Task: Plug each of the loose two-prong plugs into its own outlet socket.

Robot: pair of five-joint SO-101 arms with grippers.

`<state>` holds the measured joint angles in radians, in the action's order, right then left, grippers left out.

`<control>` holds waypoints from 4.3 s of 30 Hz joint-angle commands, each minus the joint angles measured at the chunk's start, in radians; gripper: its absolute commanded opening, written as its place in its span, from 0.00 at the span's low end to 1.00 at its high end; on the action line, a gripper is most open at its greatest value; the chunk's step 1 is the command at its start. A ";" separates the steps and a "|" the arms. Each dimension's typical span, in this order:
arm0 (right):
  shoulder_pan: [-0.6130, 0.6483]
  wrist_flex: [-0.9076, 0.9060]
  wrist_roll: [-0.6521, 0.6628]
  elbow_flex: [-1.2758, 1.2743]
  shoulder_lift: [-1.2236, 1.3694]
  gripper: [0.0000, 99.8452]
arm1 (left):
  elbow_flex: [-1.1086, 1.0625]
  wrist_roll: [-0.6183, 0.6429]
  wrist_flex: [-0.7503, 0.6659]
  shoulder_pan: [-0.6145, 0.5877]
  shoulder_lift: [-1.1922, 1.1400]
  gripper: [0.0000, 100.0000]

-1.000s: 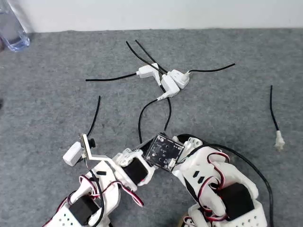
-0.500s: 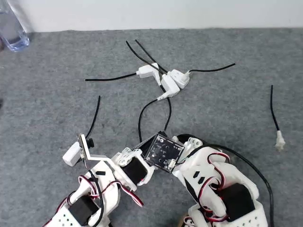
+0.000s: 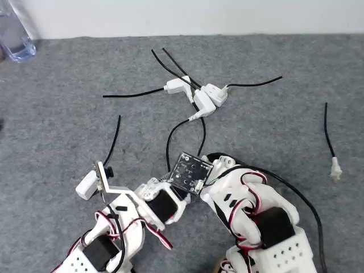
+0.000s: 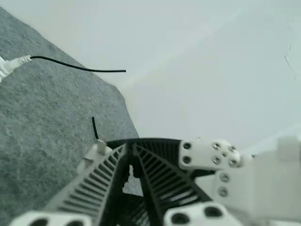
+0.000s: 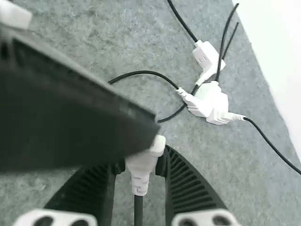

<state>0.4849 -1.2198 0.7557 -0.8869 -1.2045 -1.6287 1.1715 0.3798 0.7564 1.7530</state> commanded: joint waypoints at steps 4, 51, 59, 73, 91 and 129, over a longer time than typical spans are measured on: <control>0.022 0.016 0.015 0.037 -0.002 0.01 | -0.004 0.000 -0.026 0.012 0.003 0.01; 0.077 -0.156 0.008 0.132 -0.209 0.01 | -0.002 0.000 -0.031 -0.034 0.003 0.01; 0.079 -0.170 -0.012 0.160 -0.209 0.01 | -0.004 0.000 -0.029 -0.034 0.003 0.01; 0.081 -0.170 -0.040 0.189 -0.209 0.01 | -0.004 0.000 -0.029 -0.034 0.003 0.01; 0.136 -0.171 -0.060 0.199 -0.209 0.01 | -0.004 0.002 -0.028 -0.034 0.003 0.01; 0.133 -0.185 -0.046 0.232 -0.199 0.01 | 0.013 -0.002 -0.041 -0.046 0.003 0.01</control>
<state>0.5907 -1.4055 0.6958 -0.7196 -1.4039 -1.6456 1.1715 0.3598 0.7196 1.7668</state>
